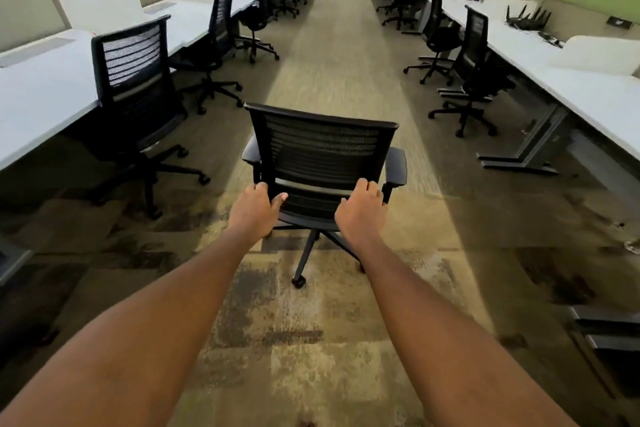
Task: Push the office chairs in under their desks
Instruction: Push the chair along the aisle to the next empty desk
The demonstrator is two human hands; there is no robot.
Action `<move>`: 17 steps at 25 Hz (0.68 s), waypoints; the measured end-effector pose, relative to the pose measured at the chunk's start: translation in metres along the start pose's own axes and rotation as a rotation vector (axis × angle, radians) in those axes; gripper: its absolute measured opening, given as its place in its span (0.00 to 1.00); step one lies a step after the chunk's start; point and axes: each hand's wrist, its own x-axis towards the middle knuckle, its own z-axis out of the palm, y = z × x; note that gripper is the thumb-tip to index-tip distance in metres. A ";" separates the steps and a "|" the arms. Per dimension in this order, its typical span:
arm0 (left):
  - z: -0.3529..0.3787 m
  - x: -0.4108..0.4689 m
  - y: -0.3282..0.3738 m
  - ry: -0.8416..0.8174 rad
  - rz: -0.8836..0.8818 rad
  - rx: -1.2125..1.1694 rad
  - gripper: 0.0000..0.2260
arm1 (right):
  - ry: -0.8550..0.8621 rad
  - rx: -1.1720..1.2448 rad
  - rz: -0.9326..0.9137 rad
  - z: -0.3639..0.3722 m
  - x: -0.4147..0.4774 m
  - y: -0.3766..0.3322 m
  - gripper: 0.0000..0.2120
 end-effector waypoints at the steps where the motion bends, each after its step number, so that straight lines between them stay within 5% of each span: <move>1: -0.001 0.017 0.004 0.027 -0.009 -0.026 0.21 | 0.030 0.006 -0.022 -0.001 0.016 -0.004 0.19; 6: -0.010 0.124 0.026 0.189 -0.075 -0.120 0.24 | 0.132 -0.024 -0.143 0.003 0.108 -0.018 0.25; 12: -0.014 0.256 0.028 0.056 0.174 0.194 0.48 | 0.043 -0.323 -0.194 0.025 0.217 -0.020 0.41; 15: 0.000 0.307 0.028 -0.147 0.262 0.292 0.47 | -0.057 -0.357 -0.120 0.045 0.256 -0.022 0.34; 17: 0.011 0.326 0.029 -0.144 0.365 0.382 0.35 | -0.057 -0.397 -0.086 0.055 0.271 -0.021 0.21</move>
